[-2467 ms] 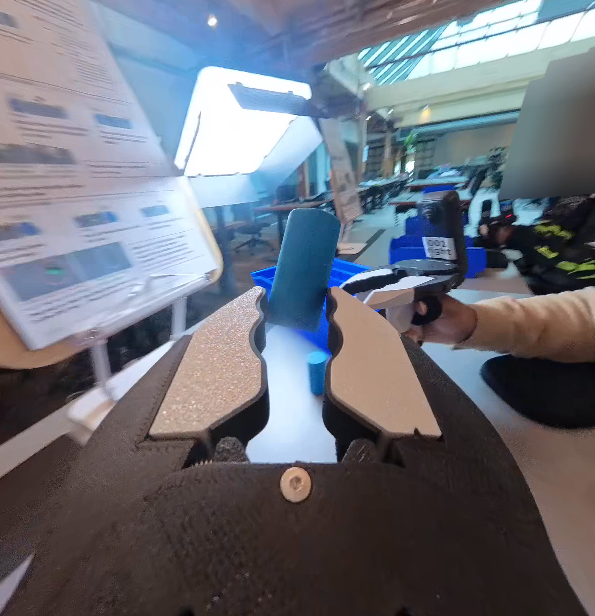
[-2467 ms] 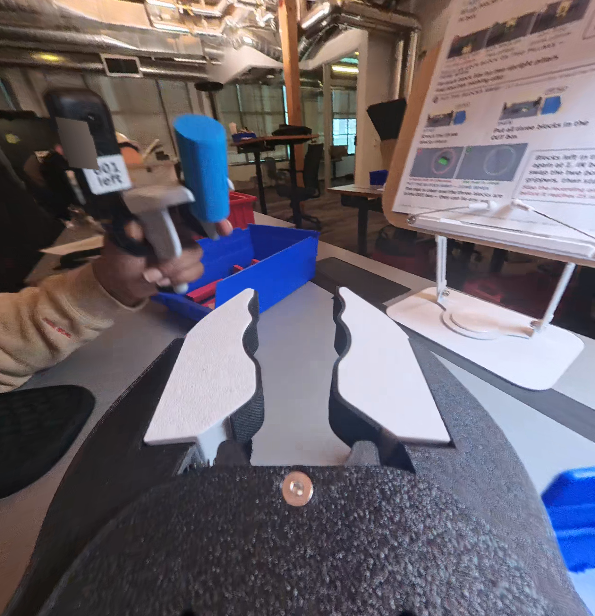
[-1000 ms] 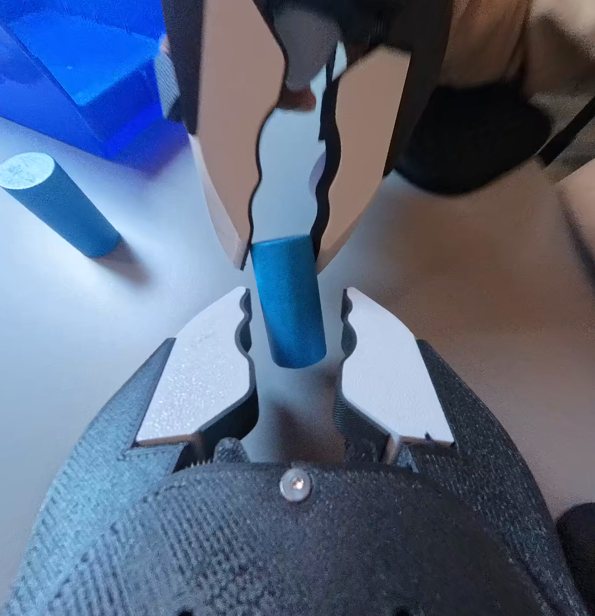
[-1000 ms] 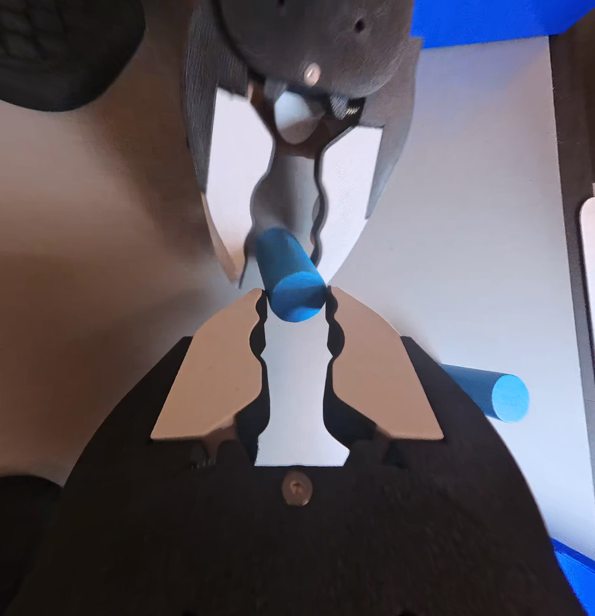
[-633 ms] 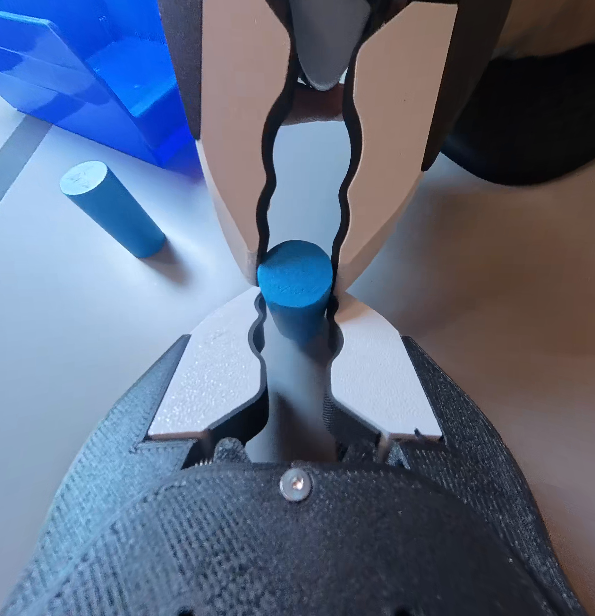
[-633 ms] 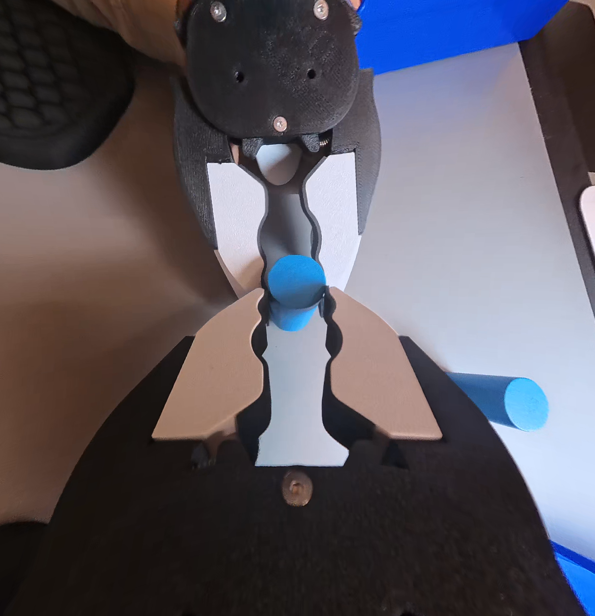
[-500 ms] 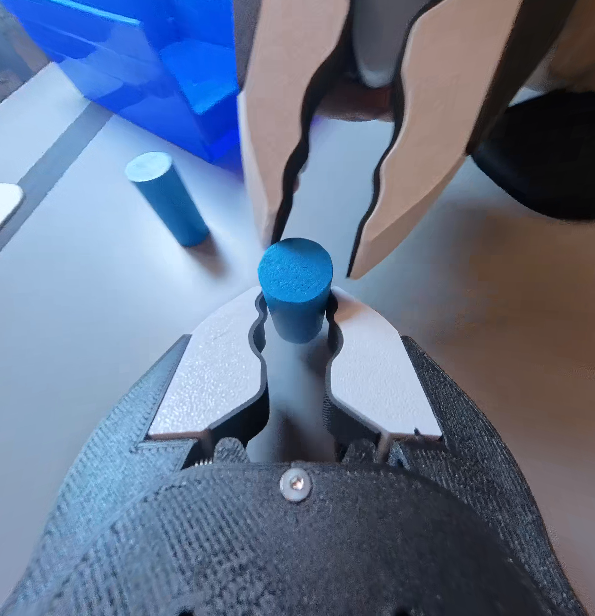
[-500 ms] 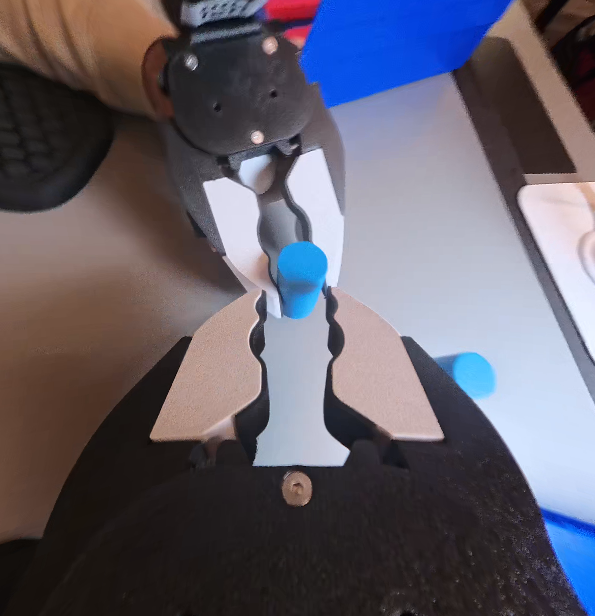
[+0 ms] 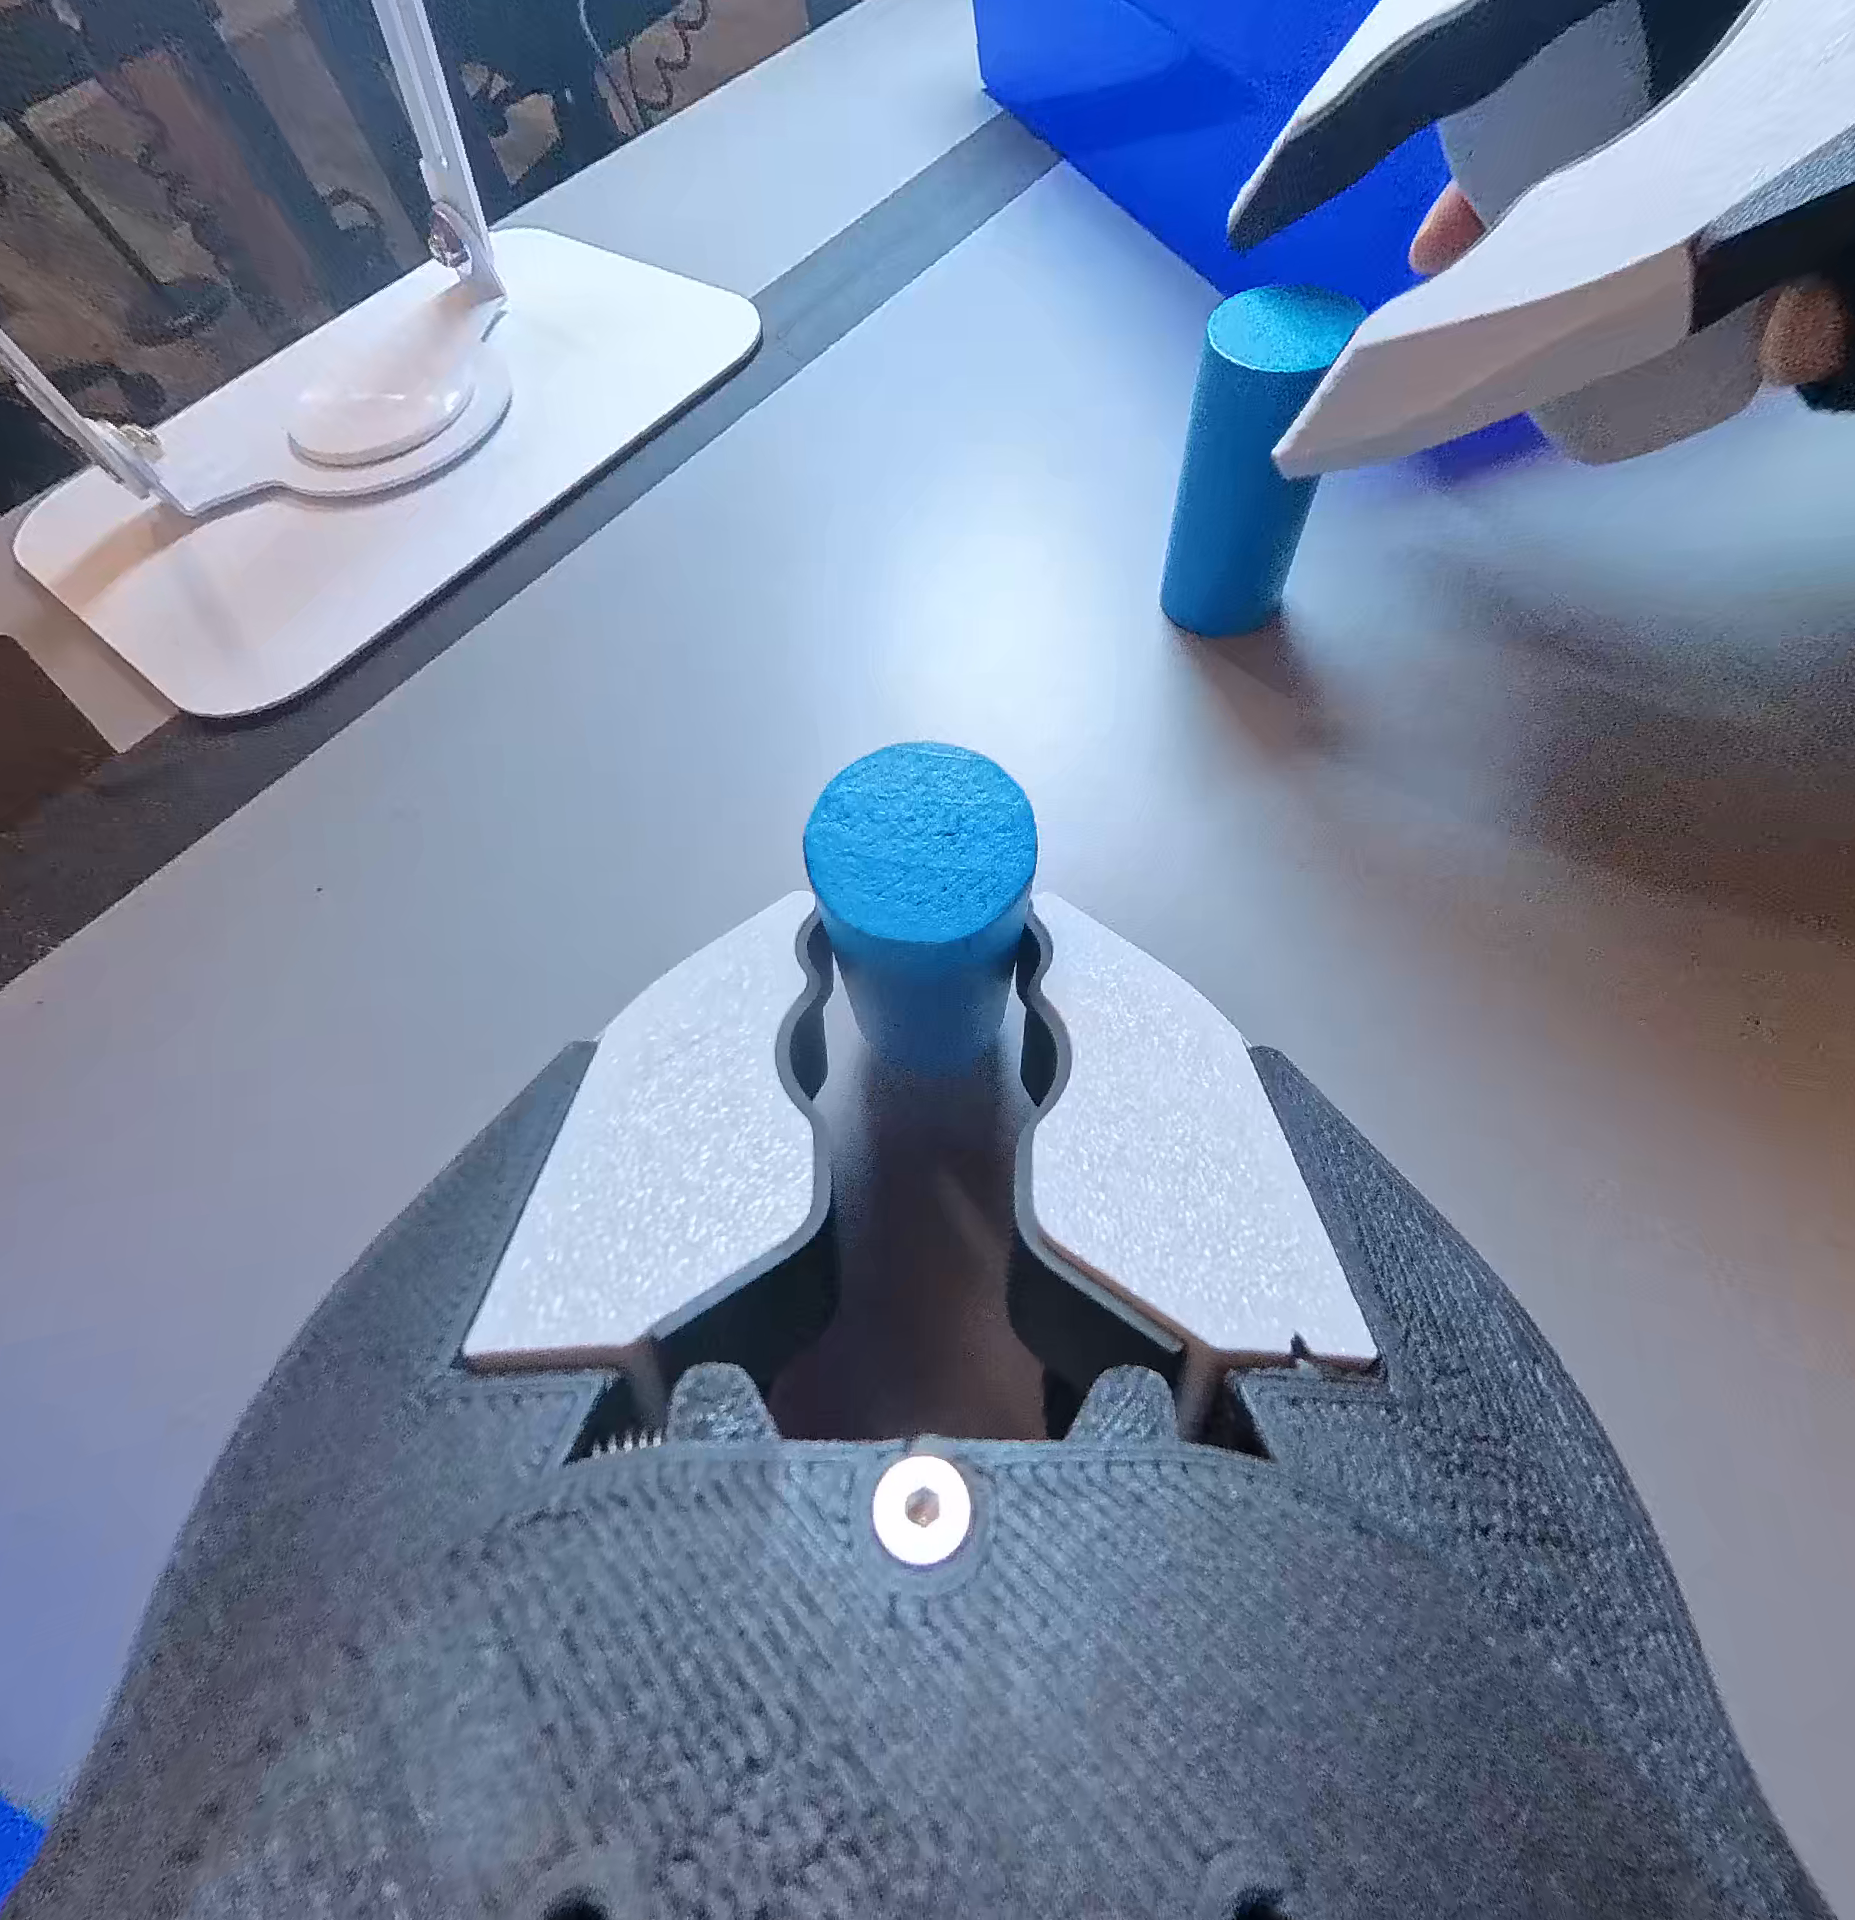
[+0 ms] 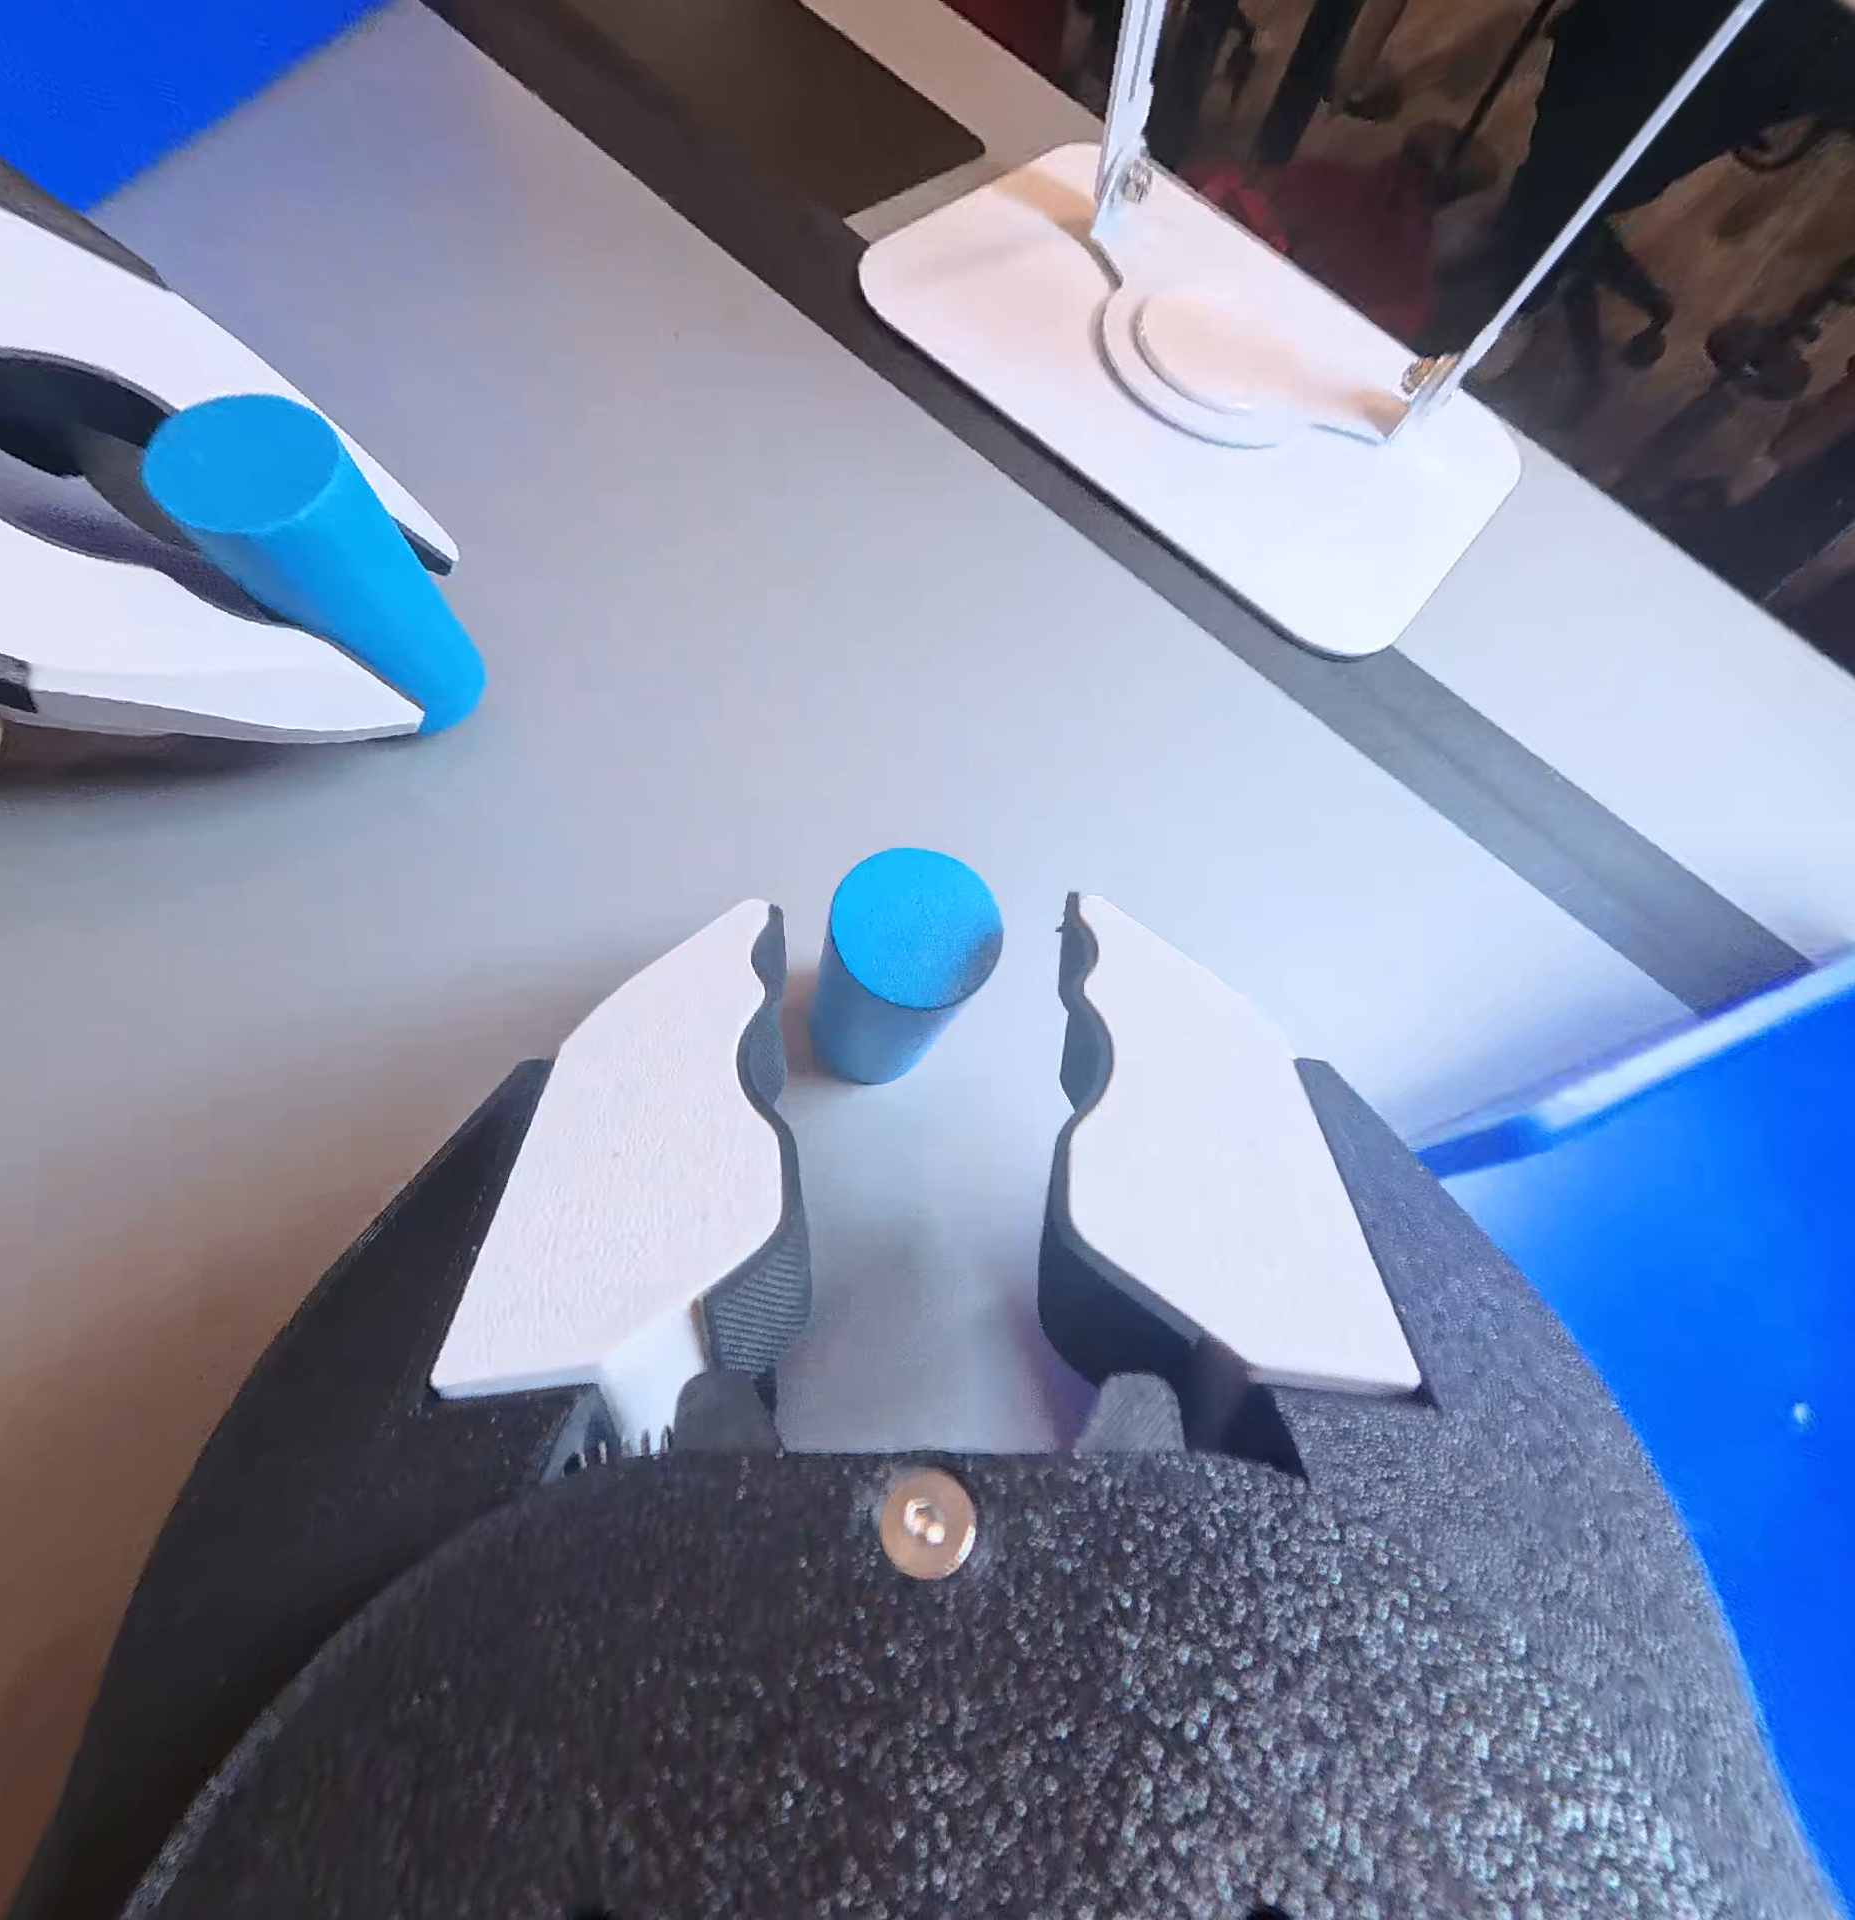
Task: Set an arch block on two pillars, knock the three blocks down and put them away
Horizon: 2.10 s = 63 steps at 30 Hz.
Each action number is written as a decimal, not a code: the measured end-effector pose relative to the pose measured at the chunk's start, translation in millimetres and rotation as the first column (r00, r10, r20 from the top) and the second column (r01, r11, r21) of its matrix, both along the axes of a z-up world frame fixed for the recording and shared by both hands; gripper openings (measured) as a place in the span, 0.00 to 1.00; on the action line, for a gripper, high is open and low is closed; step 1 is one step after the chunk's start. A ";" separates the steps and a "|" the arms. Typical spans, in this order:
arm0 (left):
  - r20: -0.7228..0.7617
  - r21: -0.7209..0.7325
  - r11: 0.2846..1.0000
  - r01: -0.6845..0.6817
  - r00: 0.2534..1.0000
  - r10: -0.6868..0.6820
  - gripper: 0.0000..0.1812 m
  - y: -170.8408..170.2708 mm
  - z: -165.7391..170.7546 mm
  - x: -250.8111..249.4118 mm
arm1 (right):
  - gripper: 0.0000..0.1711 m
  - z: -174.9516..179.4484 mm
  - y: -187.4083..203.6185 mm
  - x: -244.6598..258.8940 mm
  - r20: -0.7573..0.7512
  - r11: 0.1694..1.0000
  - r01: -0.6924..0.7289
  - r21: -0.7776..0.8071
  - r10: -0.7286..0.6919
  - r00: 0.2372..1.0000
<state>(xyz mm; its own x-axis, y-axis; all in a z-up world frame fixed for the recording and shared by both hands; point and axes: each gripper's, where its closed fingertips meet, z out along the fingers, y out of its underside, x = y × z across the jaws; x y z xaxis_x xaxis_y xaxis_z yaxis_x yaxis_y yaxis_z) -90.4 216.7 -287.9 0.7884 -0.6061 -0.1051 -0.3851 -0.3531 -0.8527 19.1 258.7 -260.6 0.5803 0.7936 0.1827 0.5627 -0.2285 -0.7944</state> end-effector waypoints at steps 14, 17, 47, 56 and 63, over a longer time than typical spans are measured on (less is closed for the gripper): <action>0.022 -0.104 0.992 0.071 0.997 -0.069 0.19 -8.9 -9.6 11.6 | 0.20 -6.6 -42.1 -16.6 -0.059 0.966 -0.238 -0.097 0.233 0.971; 0.001 -0.100 0.992 0.070 0.998 -0.070 0.19 -9.0 -11.1 11.1 | 0.20 -6.8 -42.3 -17.9 -0.042 0.966 -0.251 -0.061 0.249 0.968; 0.076 0.253 0.965 0.062 0.994 -0.084 0.40 -33.9 144.6 -6.0 | 0.37 97.0 -33.8 -7.9 -0.412 0.964 -0.154 0.216 0.233 0.881; -0.271 0.042 0.915 -0.402 0.877 0.397 0.31 -29.7 127.9 -225.6 | 0.32 124.7 -26.8 11.1 -0.564 0.978 -0.123 0.166 0.196 0.802; -0.496 -0.062 0.733 -0.677 0.658 0.566 0.31 -29.1 60.5 -320.8 | 0.31 110.8 -30.8 1.9 -0.525 0.976 -0.156 0.151 0.213 0.824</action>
<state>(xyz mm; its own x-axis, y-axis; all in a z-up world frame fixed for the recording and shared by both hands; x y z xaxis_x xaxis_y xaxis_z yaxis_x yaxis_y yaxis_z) -411.3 187.6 -227.4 0.8949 -0.0375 -0.4447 -0.2945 -0.7982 -0.5254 21.1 227.8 -149.8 0.4540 0.8904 -0.0319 0.0672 -0.0699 -0.9953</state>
